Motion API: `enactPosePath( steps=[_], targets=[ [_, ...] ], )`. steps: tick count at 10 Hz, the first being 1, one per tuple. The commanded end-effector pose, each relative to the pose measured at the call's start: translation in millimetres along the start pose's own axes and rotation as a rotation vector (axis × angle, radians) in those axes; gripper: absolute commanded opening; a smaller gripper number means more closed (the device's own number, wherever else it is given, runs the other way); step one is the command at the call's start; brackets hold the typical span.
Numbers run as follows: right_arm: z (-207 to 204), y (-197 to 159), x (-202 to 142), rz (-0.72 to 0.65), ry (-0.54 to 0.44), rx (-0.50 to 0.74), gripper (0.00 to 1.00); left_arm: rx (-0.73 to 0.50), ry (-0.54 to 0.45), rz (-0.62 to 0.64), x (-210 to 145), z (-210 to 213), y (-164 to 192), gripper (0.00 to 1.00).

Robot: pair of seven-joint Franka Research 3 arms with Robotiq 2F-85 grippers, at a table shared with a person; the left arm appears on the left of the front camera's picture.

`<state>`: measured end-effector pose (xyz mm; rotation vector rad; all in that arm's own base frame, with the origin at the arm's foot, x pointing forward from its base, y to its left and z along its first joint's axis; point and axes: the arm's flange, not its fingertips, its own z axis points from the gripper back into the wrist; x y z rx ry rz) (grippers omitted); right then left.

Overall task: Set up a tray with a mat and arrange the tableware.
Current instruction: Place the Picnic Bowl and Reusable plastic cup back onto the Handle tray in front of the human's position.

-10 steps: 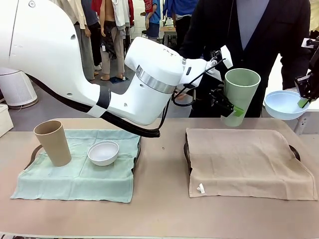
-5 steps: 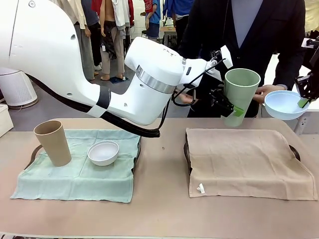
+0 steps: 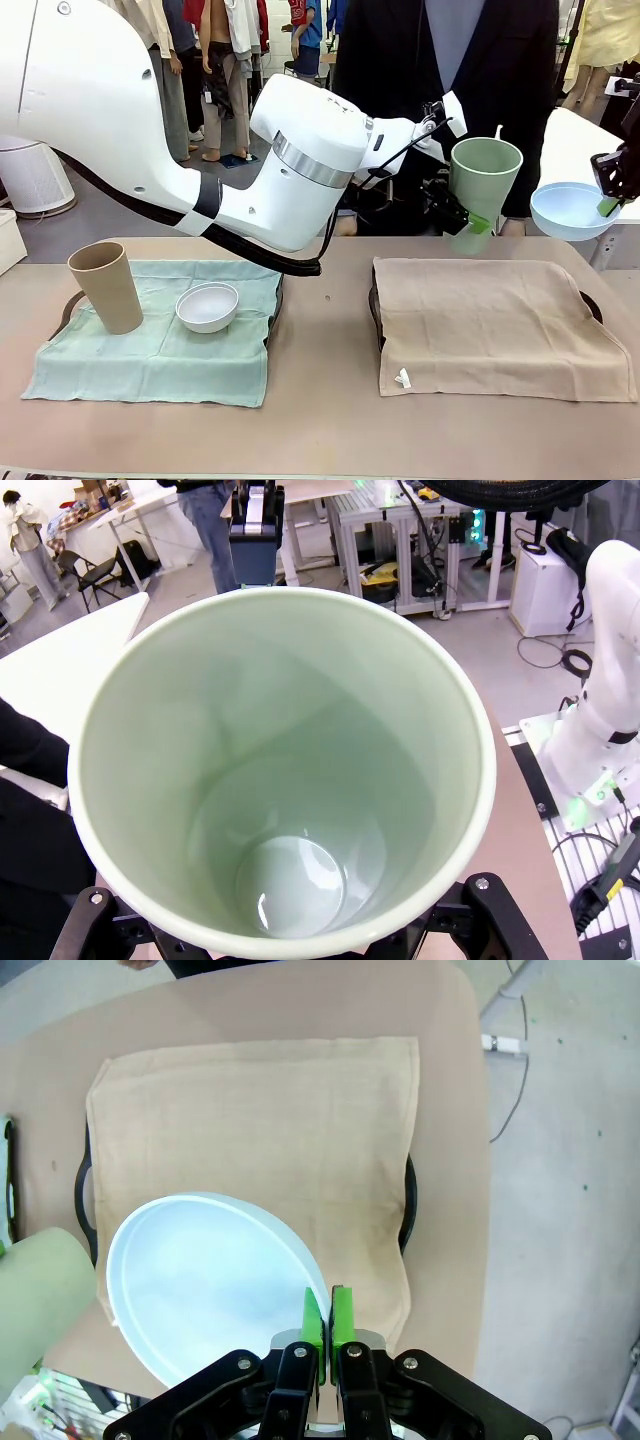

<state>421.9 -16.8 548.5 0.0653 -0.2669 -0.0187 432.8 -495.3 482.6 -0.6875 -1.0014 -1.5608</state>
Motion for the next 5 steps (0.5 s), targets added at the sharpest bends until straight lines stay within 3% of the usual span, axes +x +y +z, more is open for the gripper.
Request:
enactPosePath(
  steps=[1, 2, 3, 4, 5],
  targets=[
    [-1.2, 0.1, 0.3, -0.004, -0.004, 0.005, 0.0, -0.009, -0.016, -0.004, 3.2, 1.8, 3.7, 0.25],
    [-1.2, 0.1, 0.3, -0.004, -0.004, 0.005, 0.0, -0.009, -0.016, -0.004, 3.2, 1.8, 3.7, 0.25],
    [-1.2, 0.1, 0.3, -0.004, -0.004, 0.005, 0.0, 0.0, 0.0, 0.0, 0.0, 0.0, 0.0, 0.85],
    [0.0, 0.0, 0.0, 0.0, 0.0, 0.0, 0.04, -0.01, -0.003, 0.046, -26.6, -2.8, 8.8, 0.85],
    [-25.1, -3.5, 6.7, 0.004, 0.022, 0.007, 0.04, -0.002, -0.025, 0.077, -51.3, -6.0, 11.9, 0.85]
  ],
)
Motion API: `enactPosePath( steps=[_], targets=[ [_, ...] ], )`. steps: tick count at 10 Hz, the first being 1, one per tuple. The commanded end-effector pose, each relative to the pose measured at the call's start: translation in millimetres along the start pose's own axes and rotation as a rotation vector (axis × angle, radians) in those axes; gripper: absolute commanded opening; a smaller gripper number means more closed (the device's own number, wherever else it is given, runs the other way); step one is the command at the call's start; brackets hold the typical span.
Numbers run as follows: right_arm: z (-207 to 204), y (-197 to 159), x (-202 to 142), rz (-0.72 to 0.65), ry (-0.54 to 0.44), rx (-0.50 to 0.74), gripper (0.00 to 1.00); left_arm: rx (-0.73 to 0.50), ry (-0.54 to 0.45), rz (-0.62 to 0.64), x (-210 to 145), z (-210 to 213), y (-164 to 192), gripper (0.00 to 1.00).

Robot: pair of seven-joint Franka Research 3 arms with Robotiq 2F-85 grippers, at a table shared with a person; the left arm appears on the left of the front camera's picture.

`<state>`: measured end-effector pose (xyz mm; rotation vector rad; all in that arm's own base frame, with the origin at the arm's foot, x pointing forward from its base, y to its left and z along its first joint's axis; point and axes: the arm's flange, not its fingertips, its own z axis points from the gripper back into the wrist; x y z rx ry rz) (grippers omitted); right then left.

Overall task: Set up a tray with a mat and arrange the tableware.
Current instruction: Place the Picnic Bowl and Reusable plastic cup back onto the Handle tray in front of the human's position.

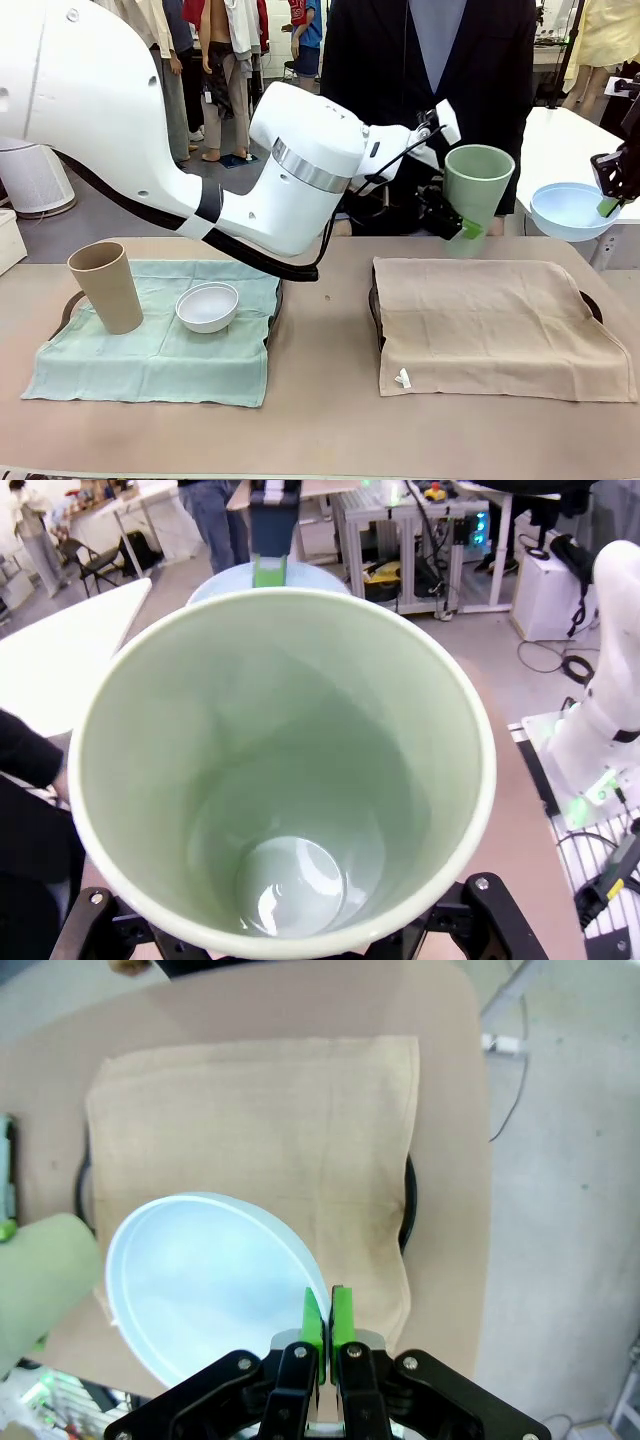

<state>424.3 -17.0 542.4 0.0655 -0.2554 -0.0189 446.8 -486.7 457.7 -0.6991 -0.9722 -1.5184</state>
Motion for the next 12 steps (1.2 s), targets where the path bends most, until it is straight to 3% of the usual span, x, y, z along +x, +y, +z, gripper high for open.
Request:
enactPosePath(
  steps=[1, 4, 5, 7, 12],
  targets=[
    [-40.1, -4.4, 10.6, 0.0, 0.024, 0.01, 0.04, 0.004, -0.04, 0.045, -44.5, -4.7, 8.7, 0.85],
    [-93.8, -2.0, 8.6, 0.03, 0.081, 0.007, 0.04, -0.01, -0.122, 0.061, -94.9, -9.9, 10.9, 0.85],
    [-64.3, -3.9, 6.9, -0.005, 0.065, -0.003, 0.04, 0.005, -0.031, 0.07, -72.4, -13.5, 17.0, 0.85],
    [-64.3, -3.9, 6.9, -0.005, 0.065, -0.003, 0.04, 0.005, -0.031, 0.07, -72.4, -13.5, 17.0, 0.85],
    [-130.6, 8.1, 12.9, 0.046, 0.107, 0.003, 0.04, -0.032, -0.079, 0.035, -112.7, -40.3, 15.0, 0.85]
  ],
)
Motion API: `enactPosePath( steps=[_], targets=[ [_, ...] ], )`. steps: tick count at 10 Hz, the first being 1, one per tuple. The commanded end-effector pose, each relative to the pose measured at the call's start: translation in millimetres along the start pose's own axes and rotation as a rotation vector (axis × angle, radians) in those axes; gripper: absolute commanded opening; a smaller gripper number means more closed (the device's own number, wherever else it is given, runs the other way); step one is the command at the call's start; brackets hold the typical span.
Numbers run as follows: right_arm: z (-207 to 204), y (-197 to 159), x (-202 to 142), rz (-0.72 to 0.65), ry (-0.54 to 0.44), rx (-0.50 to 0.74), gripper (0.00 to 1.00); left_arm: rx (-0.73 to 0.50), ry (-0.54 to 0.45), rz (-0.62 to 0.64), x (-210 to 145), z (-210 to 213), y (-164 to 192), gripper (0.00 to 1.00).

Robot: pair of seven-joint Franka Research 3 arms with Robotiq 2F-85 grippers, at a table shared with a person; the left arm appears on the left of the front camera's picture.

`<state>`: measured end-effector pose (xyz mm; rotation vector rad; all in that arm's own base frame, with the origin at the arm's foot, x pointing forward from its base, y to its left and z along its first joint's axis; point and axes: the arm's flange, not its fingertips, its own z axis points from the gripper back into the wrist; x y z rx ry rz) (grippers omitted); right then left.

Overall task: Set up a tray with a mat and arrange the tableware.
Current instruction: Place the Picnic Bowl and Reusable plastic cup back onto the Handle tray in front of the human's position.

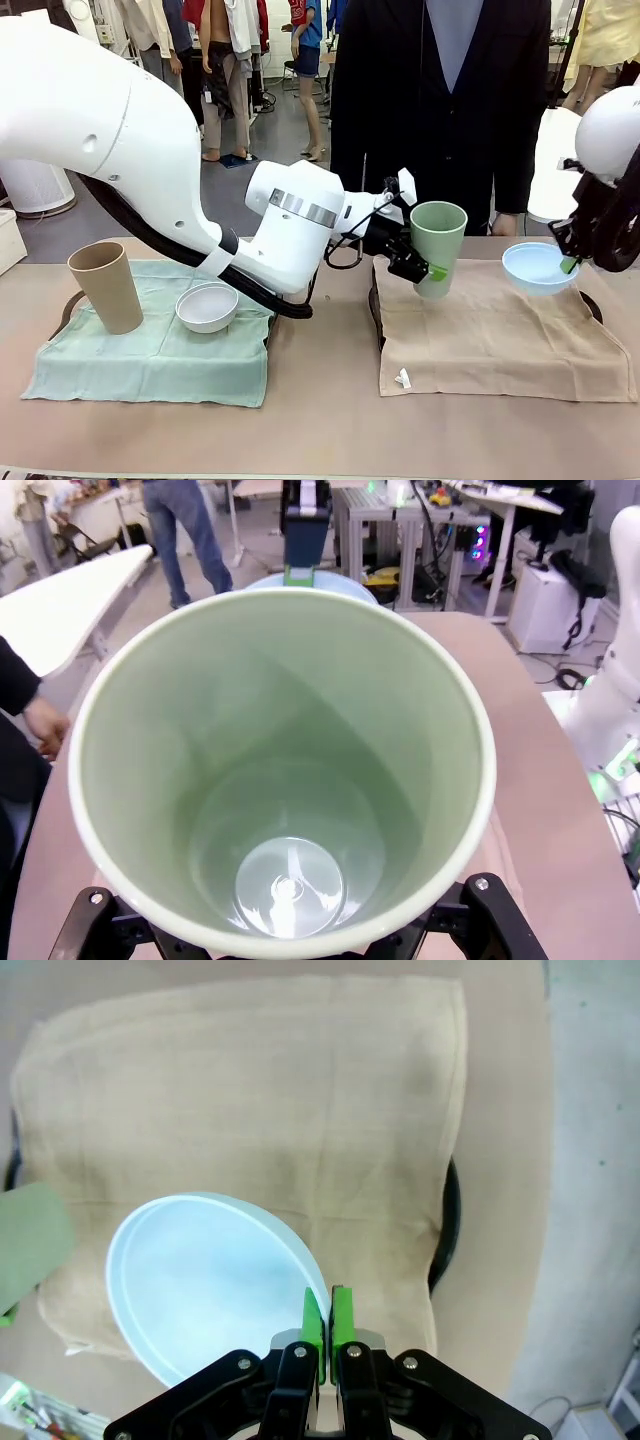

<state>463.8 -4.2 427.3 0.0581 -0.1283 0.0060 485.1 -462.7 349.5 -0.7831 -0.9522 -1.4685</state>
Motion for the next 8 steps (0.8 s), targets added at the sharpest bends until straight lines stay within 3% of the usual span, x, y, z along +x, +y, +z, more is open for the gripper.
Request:
enactPosePath(
  steps=[1, 8],
  targets=[
    [-17.3, 5.0, 6.7, 0.026, -0.016, 0.005, 0.04, -0.02, -0.017, -0.034, -7.0, -15.2, 1.2, 0.85],
    [-72.0, -2.7, 14.4, 0.024, 0.022, 0.032, 0.04, -0.054, 0.069, -0.021, -32.1, -35.8, 8.1, 0.85]
  ],
)
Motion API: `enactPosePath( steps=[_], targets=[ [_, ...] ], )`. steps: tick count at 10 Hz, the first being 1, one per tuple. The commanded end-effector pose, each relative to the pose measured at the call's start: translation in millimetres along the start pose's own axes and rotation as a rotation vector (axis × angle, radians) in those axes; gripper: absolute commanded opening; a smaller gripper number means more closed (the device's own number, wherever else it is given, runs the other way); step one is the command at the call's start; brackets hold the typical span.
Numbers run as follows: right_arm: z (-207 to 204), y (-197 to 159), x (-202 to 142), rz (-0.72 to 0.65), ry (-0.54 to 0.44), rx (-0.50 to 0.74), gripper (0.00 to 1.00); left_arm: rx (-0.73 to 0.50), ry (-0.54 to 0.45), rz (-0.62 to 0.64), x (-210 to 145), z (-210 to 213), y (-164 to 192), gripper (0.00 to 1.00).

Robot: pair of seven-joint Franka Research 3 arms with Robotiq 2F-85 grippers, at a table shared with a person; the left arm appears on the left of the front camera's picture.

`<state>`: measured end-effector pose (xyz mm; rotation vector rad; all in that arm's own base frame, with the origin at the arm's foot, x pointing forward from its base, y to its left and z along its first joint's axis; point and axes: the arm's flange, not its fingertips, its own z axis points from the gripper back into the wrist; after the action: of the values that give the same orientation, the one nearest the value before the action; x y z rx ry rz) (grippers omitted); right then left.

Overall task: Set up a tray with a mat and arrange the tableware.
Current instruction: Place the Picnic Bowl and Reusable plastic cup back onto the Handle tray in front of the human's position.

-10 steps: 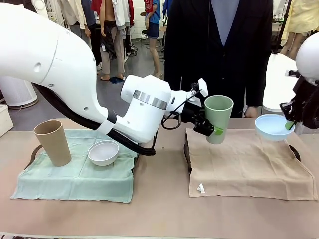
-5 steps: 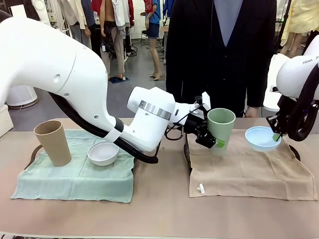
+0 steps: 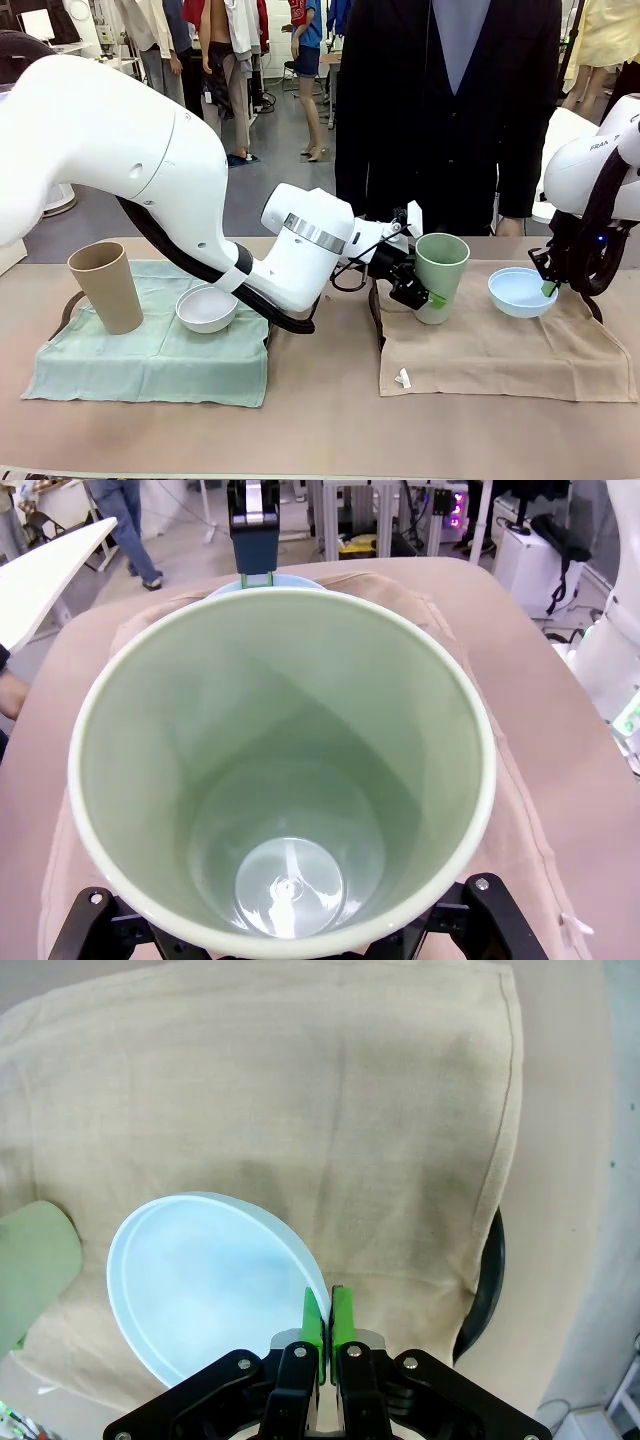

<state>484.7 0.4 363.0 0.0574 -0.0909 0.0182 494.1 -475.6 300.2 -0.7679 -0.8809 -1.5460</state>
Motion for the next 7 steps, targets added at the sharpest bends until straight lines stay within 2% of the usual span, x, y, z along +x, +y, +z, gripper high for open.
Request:
enactPosePath(
  steps=[1, 2, 3, 4, 6, 7],
  targets=[
    [-8.3, -4.5, 1.9, 0.014, -0.001, 0.035, 0.14, 0.011, 0.014, 0.008, 6.4, -1.1, 5.5, 0.85],
    [-10.6, -6.2, 3.6, 0.009, 0.011, 0.042, 0.62, 0.01, 0.019, 0.005, 7.1, -0.4, 6.9, 1.0],
    [-11.3, -7.1, 2.9, 0.01, 0.016, 0.044, 0.74, 0.012, 0.02, 0.006, 8.1, 0.0, 5.5, 1.0],
    [-10.7, -9.2, 2.4, 0.005, 0.017, 0.039, 1.0, 0.013, 0.024, 0.012, 8.9, 1.2, 4.7, 1.0],
    [6.8, -15.5, -2.6, -0.002, -0.003, 0.013, 1.0, 0.008, 0.059, 0.043, 10.3, 7.8, 3.0, 1.0],
    [20.2, -18.0, -7.5, 0.006, -0.025, 0.005, 0.6, 0.012, 0.084, 0.084, 8.4, 12.4, 2.6, 1.0]
  ],
)
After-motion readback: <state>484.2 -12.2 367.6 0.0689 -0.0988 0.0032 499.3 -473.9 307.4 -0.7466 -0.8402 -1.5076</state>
